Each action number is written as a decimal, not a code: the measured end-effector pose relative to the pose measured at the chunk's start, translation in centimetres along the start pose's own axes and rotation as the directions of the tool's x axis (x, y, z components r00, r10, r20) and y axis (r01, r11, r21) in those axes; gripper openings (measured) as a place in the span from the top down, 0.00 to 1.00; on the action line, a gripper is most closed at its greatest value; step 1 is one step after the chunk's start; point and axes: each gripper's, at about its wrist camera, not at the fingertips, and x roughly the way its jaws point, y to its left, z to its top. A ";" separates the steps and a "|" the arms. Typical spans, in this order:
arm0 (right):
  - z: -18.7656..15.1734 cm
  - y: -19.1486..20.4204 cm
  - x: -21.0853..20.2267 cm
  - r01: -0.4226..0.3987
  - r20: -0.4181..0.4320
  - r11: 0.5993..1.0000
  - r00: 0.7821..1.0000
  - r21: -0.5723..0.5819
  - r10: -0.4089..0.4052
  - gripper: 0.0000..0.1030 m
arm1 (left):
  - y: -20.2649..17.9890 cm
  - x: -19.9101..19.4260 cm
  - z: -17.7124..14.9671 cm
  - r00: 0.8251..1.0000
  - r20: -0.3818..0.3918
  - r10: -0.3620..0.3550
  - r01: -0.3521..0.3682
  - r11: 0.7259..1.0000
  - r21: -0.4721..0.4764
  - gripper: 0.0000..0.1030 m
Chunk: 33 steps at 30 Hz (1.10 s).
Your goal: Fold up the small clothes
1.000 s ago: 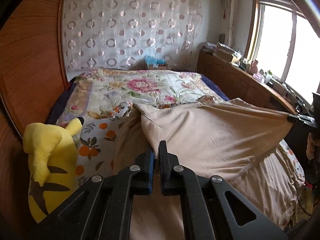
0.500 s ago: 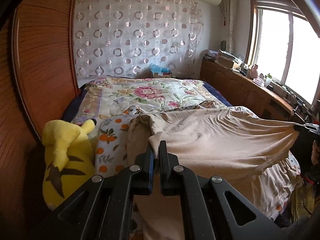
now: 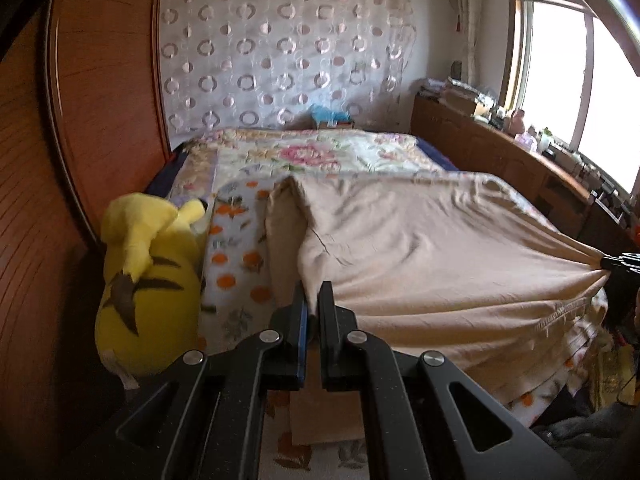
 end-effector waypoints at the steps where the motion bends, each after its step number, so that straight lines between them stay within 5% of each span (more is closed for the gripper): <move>1: -0.4 -0.1 0.5 -0.001 -0.015 1.000 1.000 0.007 0.001 0.99 | -0.1 0.3 -0.4 1.000 -0.005 0.005 -0.005 1.000 0.000 0.95; 16: -1.1 0.8 1.6 0.049 -0.058 0.999 0.997 -0.008 -0.049 0.94 | -1.0 0.5 -2.8 1.000 -0.015 0.022 -0.022 1.000 0.001 0.92; 18: -1.5 0.7 1.2 0.051 -0.050 0.999 0.997 -0.020 -0.051 0.89 | -1.3 0.2 -2.9 1.000 -0.010 0.025 -0.025 1.000 0.007 0.85; 21: -1.5 0.4 0.5 0.064 -0.035 0.998 0.997 -0.024 -0.064 0.66 | -1.5 -0.4 -3.2 1.000 0.008 0.006 -0.006 1.000 0.004 0.57; 23: -1.6 0.1 0.2 0.068 -0.028 0.998 0.997 -0.019 -0.068 0.64 | -1.6 -0.6 -3.3 1.000 0.008 0.003 -0.003 1.000 0.010 0.54; 27: -2.2 -0.6 0.4 0.098 -0.040 0.995 0.994 -0.010 -0.099 0.64 | -1.7 -0.5 -3.6 1.000 -0.001 -0.007 0.007 1.000 0.002 0.33; 33: -3.3 -0.5 1.0 0.102 -0.079 0.995 0.992 -0.017 -0.103 0.64 | -1.8 0.1 -4.5 1.000 -0.025 0.015 -0.015 1.000 -0.008 0.28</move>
